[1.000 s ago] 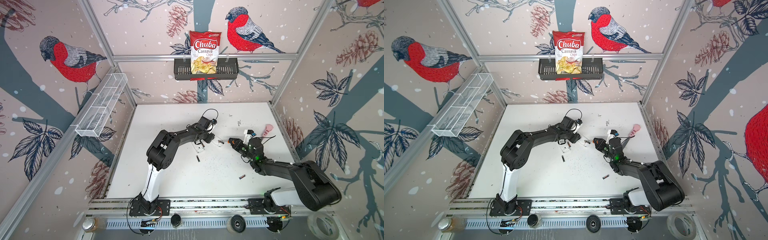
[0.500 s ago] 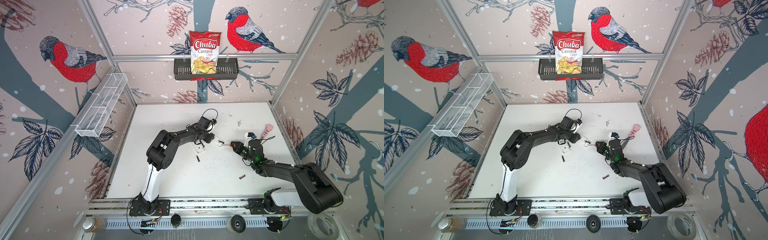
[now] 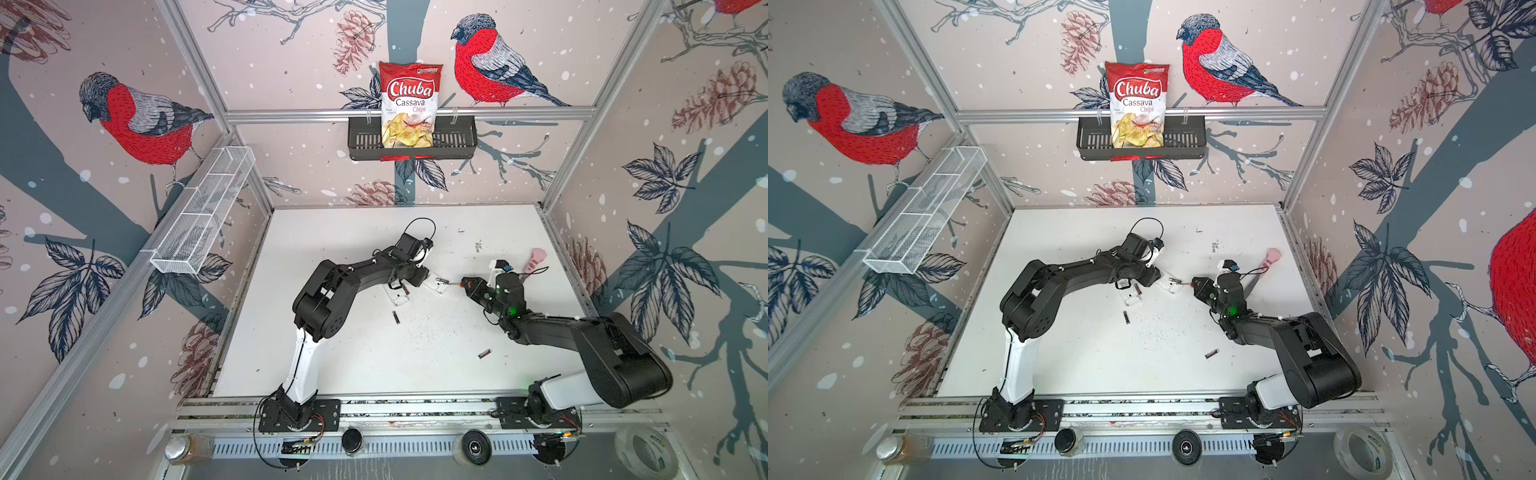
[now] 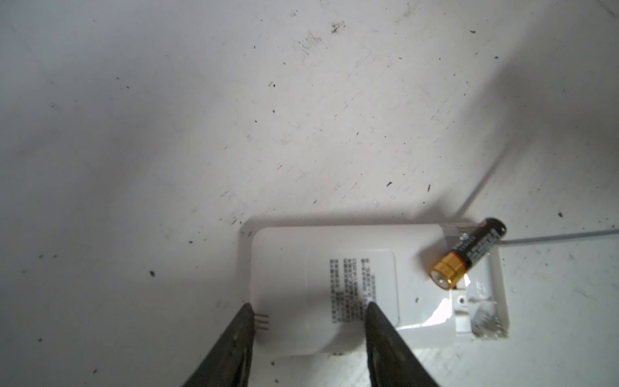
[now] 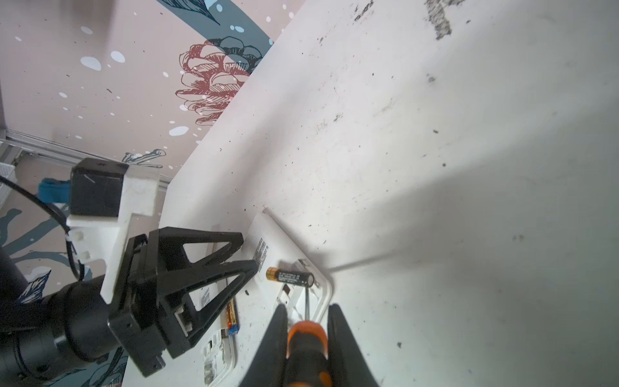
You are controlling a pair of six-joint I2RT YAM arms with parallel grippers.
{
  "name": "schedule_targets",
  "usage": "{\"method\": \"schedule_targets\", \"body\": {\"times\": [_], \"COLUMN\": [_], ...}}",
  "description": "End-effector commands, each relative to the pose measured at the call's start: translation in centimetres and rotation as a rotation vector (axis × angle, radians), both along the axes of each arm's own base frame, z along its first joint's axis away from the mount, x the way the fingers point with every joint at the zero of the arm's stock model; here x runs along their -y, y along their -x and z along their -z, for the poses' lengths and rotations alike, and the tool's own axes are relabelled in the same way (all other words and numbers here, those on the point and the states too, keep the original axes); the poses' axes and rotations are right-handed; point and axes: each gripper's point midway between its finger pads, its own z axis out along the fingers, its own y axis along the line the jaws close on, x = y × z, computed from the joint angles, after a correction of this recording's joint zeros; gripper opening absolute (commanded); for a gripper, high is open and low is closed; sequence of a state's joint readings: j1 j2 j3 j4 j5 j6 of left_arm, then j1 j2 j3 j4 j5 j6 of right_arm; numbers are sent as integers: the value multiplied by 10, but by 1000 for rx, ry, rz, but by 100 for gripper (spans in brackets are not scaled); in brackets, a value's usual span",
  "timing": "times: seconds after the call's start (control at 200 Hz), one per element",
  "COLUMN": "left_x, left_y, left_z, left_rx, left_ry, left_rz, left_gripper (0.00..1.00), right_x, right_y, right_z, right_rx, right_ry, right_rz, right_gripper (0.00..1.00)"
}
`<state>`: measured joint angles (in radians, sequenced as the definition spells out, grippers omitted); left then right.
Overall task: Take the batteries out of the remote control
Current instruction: 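Pry the remaining battery out of the remote with the right gripper's screwdriver, then draw the screwdriver back with the right gripper while the left gripper lifts off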
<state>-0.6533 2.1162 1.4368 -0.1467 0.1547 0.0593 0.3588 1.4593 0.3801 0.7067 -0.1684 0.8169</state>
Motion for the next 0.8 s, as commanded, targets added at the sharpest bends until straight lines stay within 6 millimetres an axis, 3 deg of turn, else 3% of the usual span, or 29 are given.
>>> {"method": "schedule_targets", "body": {"times": [0.0, 0.56, 0.796], "left_x": [-4, -8, -5], "left_y": [12, 5, 0], "left_z": [8, 4, -17], "left_rx": [-53, -42, -5], "left_ry": [-23, -10, 44], "left_rz": [17, -5, -21], "left_gripper": [52, 52, 67], "right_x": [-2, 5, 31], "right_y": [-9, -13, -15], "right_z": [-14, -31, -37], "right_rx": [47, 74, 70], "right_ry": [-19, -25, -64], "right_rz": [2, 2, 34], "right_gripper": [2, 2, 7]}}
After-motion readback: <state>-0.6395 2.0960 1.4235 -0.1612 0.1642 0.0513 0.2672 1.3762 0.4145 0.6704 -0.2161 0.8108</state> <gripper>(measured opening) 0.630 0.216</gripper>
